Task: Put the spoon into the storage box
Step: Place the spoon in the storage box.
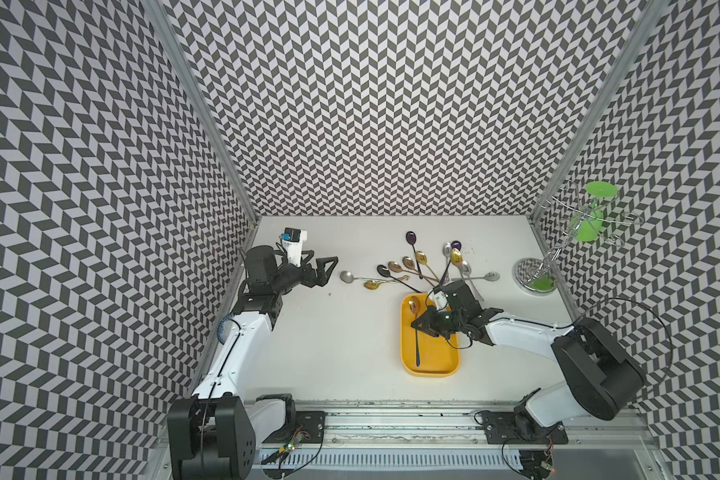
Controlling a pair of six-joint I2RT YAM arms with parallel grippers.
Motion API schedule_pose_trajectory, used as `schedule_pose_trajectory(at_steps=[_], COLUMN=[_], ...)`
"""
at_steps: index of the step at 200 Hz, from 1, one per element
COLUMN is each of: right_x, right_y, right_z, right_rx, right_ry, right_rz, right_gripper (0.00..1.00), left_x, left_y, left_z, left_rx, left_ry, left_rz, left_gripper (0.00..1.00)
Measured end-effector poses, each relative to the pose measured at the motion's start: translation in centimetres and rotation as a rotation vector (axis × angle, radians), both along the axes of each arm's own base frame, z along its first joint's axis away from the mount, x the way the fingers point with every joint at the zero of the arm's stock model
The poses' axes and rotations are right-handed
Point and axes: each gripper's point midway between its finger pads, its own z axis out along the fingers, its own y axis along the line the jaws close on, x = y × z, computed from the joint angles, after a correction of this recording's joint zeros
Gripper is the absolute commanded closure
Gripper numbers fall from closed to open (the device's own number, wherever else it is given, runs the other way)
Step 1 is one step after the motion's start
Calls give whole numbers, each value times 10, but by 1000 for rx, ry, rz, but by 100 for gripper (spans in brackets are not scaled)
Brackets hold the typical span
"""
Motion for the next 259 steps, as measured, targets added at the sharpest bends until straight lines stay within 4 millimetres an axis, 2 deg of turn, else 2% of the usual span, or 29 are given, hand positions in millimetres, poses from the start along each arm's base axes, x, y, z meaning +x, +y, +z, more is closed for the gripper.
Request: schedule_pose_trajectory(at_steps=[79,91,122,162,182,230,259], right_x=[12,14,19,21,23,37,45], right_y=[25,27,33,29,25,18,5], right_z=[-12,-12,-7,-3,9,55,77], right_rx=[-40,-41,-46,-79,-91,-133,-198], right_ry=[11,6,-6,-26,-60,-191,-271], right_rz=[25,24,33,29,22,10,-7], right_gripper=[94,90,71,62,58,54,51], left_x=[-1,-1,-1,-1,-1,0,0], left_y=[5,5,5,6,6,8,9], left_z=[1,1,2,1,1,1,1], left_rx=[-7,-7,-8,-9,-9,-12,-15], left_ry=[-8,-9,-11,-13,-13,-10,-10], left_rz=[19,19,20,22,23,29,34], left_gripper=[2,2,2,2,2,2,2])
